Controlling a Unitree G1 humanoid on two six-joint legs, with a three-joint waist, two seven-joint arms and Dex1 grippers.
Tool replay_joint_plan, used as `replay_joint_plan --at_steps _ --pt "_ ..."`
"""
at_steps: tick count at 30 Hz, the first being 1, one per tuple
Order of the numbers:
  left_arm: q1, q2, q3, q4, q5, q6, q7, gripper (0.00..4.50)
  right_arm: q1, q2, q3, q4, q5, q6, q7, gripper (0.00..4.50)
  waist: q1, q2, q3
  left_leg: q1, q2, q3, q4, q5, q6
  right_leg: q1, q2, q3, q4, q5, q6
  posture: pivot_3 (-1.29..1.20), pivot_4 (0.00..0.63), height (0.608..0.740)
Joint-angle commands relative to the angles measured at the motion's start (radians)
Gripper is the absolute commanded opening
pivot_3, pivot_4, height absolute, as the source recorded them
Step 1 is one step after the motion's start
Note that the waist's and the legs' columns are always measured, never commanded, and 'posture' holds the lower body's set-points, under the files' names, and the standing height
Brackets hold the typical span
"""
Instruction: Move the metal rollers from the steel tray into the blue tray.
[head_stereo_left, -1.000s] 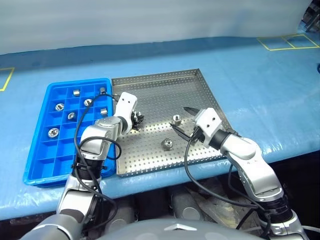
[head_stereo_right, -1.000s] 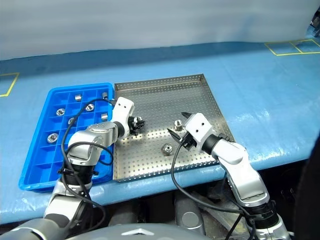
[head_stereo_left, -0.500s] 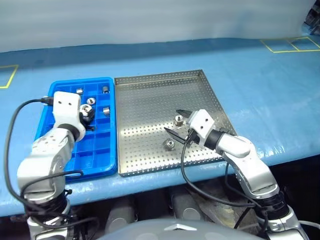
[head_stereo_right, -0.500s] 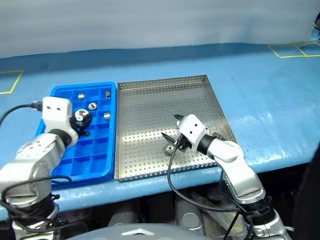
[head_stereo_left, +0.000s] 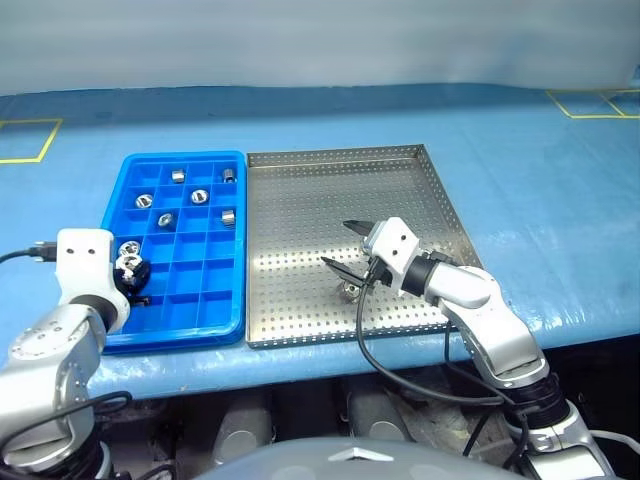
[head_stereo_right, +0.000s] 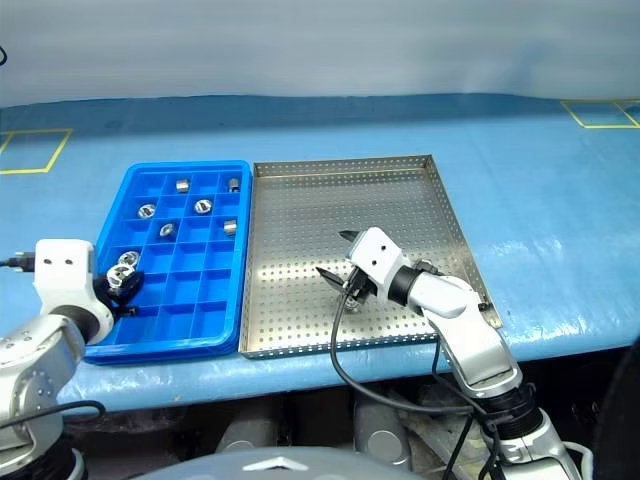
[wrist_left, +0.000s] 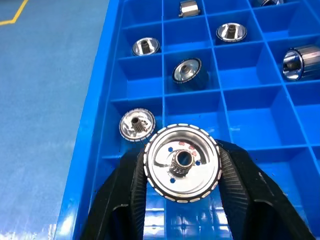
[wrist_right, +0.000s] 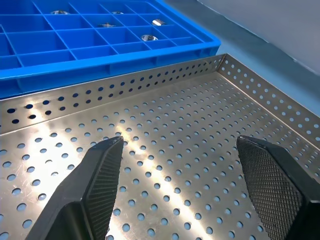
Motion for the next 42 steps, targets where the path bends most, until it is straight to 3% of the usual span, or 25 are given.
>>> replay_joint_plan --at_steps 1,4,10,17,22,30,42 --pt "0.005 -0.005 -0.023 0.031 0.007 -0.054 0.007 1.72 -0.010 -0.003 -0.012 -0.023 0.003 -0.020 0.003 3.81 0.001 0.000 0.000 0.000 0.000 0.000 0.000 0.000 0.000 0.000 0.000 0.000 0.000 0.000 0.000 -0.10 0.150 0.740" --pt "0.006 -0.001 -0.038 0.065 0.008 -0.079 0.007 1.72 -0.008 -0.006 -0.017 -0.028 0.002 -0.018 0.000 3.81 0.000 0.000 0.000 0.000 0.000 0.000 0.000 0.000 0.000 0.000 0.000 -0.001 0.000 0.000 -0.002 -0.11 0.150 0.740" --pt "-0.018 -0.001 -0.038 0.074 0.000 -0.106 0.012 3.71 -0.005 -0.011 -0.023 -0.035 0.001 -0.016 -0.004 3.81 -0.003 0.000 0.000 0.000 0.000 0.000 0.000 0.000 0.000 0.000 -0.001 -0.001 0.000 0.000 -0.002 -0.12 0.150 0.740" --pt "-0.144 -0.049 -0.065 -0.021 -0.211 -0.135 -0.142 3.71 0.012 -0.043 -0.057 -0.048 0.004 -0.002 -0.003 3.81 0.000 -0.001 0.000 -0.001 0.000 0.000 0.000 0.000 0.000 0.000 -0.002 -0.002 0.000 0.000 -0.002 -0.13 0.150 0.740" --pt "-0.243 -0.056 -0.299 0.035 -0.274 -0.156 -0.177 3.71 0.047 -0.110 -0.111 -0.078 0.005 0.027 0.005 3.81 -0.009 0.000 -0.001 -0.001 0.000 0.000 0.000 0.000 0.000 0.000 -0.001 -0.002 -0.001 0.000 -0.002 -0.20 0.150 0.740" --pt "-0.281 0.001 -0.668 0.281 -0.229 -0.311 -0.275 3.71 0.167 -0.194 -0.224 -0.155 -0.003 0.093 -0.021 3.81 -0.064 0.000 -0.001 0.000 0.000 0.001 0.000 -0.001 0.001 0.000 0.002 0.001 -0.001 0.000 -0.001 -0.31 0.150 0.740" --pt "-0.366 0.023 -0.842 0.480 -0.166 -0.411 -0.321 3.71 0.246 -0.164 -0.240 -0.228 -0.017 0.114 -0.078 3.81 -0.185 0.000 -0.001 0.001 0.000 0.004 0.000 -0.001 0.002 0.000 0.004 0.008 -0.001 -0.002 0.008 -0.39 0.150 0.740"
